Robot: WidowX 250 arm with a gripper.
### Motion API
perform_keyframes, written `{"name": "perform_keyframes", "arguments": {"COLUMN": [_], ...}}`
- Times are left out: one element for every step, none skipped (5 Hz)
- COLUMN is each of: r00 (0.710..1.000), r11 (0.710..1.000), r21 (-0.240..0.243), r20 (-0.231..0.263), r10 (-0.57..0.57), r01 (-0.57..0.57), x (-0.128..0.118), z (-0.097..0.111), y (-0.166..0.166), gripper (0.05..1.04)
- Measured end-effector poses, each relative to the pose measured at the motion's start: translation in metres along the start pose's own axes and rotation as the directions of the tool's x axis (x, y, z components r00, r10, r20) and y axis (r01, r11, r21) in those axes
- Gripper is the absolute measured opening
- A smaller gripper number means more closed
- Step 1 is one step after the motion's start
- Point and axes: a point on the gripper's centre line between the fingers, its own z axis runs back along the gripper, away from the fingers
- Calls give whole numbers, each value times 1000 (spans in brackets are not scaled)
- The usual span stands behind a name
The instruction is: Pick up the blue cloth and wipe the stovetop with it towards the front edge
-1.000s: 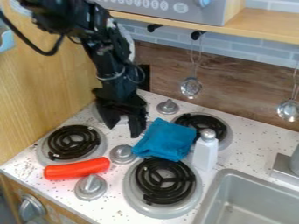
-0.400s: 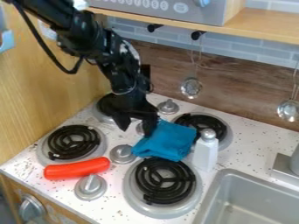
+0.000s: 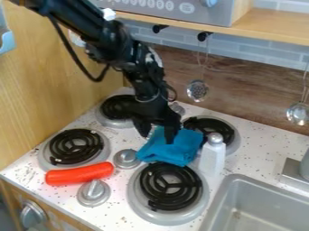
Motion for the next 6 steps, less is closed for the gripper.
{"name": "perform_keyframes", "arguments": {"r00": [1000,1000,998,993,991,990], "r11": [1000,999,998,994,992,992], "r21": [11,38,63,104,114,118], "r20": [-7,-26,-60,-99,-111,-129], "r10": [-2,-3,19,56,69,49], "r01": [2,4,-15,-46,-56,-34], "x": [8,14,11,3,-2,-17], "z": [-9,-20,-32,-37,-39,-39], "y": [-5,-7,-2,4,5,7], "gripper": [999,999,936,693,370,198]}}
